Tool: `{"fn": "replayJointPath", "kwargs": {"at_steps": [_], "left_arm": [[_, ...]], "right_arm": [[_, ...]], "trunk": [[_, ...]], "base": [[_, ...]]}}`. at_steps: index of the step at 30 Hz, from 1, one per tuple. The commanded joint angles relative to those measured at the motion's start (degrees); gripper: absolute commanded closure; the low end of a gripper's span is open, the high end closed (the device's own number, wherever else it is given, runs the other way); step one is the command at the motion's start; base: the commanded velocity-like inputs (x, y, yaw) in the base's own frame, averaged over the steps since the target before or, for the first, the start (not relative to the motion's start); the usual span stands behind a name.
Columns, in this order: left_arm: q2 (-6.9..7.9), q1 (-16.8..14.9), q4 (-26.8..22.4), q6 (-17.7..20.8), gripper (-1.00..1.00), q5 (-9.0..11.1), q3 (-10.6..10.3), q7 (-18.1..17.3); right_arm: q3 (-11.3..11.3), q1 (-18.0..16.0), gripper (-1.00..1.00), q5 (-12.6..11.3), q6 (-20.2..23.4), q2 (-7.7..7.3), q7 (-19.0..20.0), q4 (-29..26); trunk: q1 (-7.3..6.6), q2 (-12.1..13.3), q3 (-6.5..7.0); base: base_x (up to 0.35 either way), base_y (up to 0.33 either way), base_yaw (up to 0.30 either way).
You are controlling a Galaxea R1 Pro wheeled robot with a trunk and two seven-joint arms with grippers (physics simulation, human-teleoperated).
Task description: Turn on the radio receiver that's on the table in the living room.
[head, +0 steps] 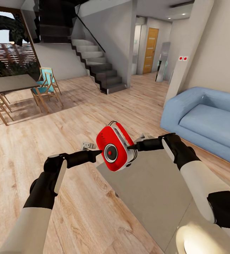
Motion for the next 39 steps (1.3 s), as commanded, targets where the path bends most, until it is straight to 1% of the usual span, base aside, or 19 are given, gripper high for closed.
{"fn": "replayJointPath", "kwargs": {"at_steps": [1, 8, 15, 16, 18, 30, 34, 39], "left_arm": [[0.00, 0.00, 0.00, 0.00, 1.00, -0.01, 0.00, 0.00], [0.01, -0.01, 0.00, 0.00, 1.00, -0.03, -0.02, 0.00], [0.02, 0.00, 0.00, 0.00, 1.00, -0.03, -0.08, 0.00], [0.01, 0.00, -0.09, 0.00, 1.00, -0.03, -0.09, 0.00], [0.01, 0.00, -0.12, 0.00, 1.00, -0.03, -0.09, 0.00], [0.01, -0.01, -0.09, 0.00, 1.00, -0.01, -0.26, 0.00], [0.02, -0.02, -0.09, 0.00, 1.00, 0.03, -0.28, 0.00], [0.01, 0.00, -0.04, 0.00, 1.00, 0.05, -0.34, 0.00]], "right_arm": [[-0.07, -0.01, 1.00, -0.65, 0.22, 0.00, 0.29, -0.04], [-0.20, -0.01, 1.00, -0.65, 0.30, -0.19, 2.94, -0.04], [-0.25, -0.01, 1.00, -0.65, 0.31, -0.26, 4.06, -0.04], [-0.23, -0.01, 1.00, -0.65, 0.37, -0.25, 5.69, -0.04], [-0.24, -0.01, 1.00, -0.65, 0.39, -0.26, 6.52, -0.04], [-0.39, -0.01, 1.00, -0.72, 0.40, -0.23, 6.98, -0.08], [-0.32, -0.01, 1.00, -0.73, 0.56, -0.22, 6.98, -1.76], [-0.27, -0.01, 1.00, -0.74, 2.23, -0.26, 6.98, -3.40]], "trunk": [[0.00, 0.00, 0.00], [0.00, 0.00, 0.00], [0.00, 0.00, 0.00], [0.00, 0.00, 0.00], [0.00, 0.00, 0.00], [0.00, 0.00, 0.00], [0.00, 0.00, 0.00], [0.00, 0.00, 0.00]], "base": [[0.000, 0.000, 0.000], [0.000, 0.000, 0.000], [0.000, 0.000, 0.000], [0.000, 0.000, 0.000], [0.000, 0.000, 0.000], [0.000, 0.000, 0.000], [0.000, 0.000, 0.000], [0.000, 0.000, 0.000]]}}
